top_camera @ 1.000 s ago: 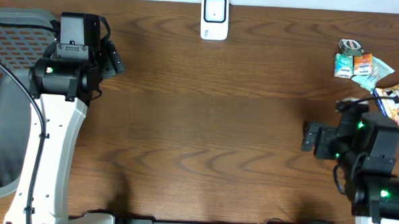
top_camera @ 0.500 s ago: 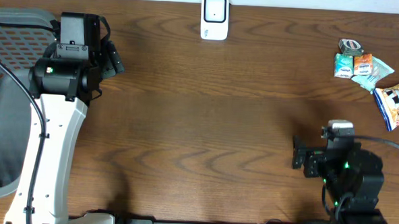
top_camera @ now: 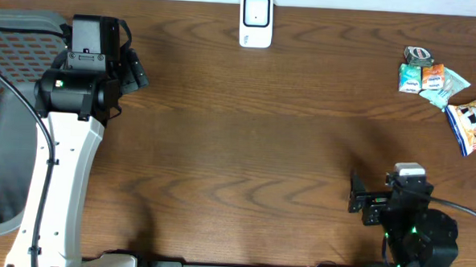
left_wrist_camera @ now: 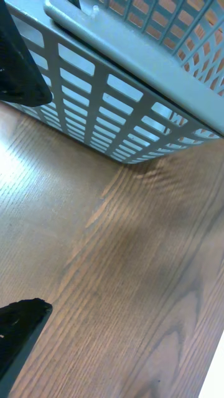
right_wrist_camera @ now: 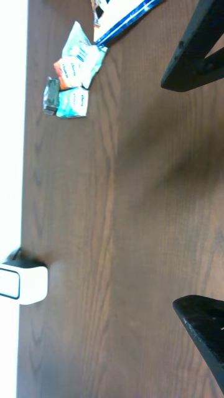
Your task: Scan the item barcode
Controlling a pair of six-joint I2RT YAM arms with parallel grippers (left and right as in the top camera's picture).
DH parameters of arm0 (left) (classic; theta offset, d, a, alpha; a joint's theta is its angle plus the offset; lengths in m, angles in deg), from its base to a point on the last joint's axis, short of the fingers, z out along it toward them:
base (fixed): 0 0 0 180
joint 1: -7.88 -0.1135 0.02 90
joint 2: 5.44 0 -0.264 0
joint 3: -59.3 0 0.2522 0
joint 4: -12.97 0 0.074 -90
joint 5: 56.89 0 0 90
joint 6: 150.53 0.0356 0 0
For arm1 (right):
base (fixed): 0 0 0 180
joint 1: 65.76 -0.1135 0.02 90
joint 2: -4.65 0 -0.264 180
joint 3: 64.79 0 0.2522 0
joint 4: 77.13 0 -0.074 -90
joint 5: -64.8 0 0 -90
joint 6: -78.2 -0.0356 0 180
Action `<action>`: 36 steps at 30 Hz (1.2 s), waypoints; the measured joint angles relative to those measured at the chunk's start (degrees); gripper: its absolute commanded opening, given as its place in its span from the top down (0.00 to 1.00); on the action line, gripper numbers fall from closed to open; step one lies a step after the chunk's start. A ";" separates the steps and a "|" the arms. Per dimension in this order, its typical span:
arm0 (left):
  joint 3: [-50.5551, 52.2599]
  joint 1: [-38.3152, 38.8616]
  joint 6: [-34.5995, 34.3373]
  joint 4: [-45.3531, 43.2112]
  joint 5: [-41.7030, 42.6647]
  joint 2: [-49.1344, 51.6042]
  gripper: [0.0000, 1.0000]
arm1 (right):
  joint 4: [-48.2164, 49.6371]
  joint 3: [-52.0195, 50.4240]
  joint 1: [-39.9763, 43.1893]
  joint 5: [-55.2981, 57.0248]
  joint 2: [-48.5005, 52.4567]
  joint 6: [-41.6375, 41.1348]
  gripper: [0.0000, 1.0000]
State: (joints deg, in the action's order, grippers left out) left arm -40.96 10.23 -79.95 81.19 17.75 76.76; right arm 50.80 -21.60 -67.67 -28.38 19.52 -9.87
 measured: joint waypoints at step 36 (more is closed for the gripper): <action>0.00 0.00 0.00 0.00 0.00 0.00 0.02 | 16.76 -17.62 -1.07 0.13 -14.03 1.29 0.01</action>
State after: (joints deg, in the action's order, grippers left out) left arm -40.96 10.23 -79.95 81.19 17.75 76.76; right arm 67.57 -39.21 -68.74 -28.25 5.49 -8.58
